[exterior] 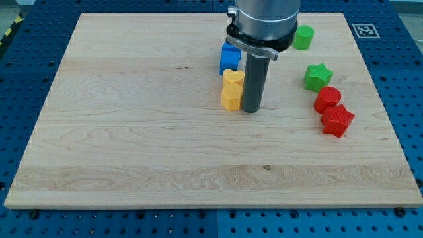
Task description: Slide the red star a bit down and left
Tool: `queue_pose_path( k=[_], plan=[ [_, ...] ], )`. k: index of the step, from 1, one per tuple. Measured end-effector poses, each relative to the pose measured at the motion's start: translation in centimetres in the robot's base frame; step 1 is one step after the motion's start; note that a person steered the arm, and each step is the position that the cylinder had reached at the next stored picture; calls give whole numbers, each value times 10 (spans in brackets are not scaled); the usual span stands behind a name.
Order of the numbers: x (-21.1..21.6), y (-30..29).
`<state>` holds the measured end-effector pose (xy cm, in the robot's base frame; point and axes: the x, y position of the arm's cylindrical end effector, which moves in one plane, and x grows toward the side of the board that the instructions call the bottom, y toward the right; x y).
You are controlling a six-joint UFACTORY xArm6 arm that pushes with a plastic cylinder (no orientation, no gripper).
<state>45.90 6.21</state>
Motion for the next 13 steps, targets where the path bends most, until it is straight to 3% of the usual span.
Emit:
queue_pose_path(
  k=[5, 7, 9, 10, 12, 13],
  plan=[
    [2, 91],
    [31, 100],
    [102, 170],
    [109, 223],
    [66, 236],
    [64, 235]
  ],
)
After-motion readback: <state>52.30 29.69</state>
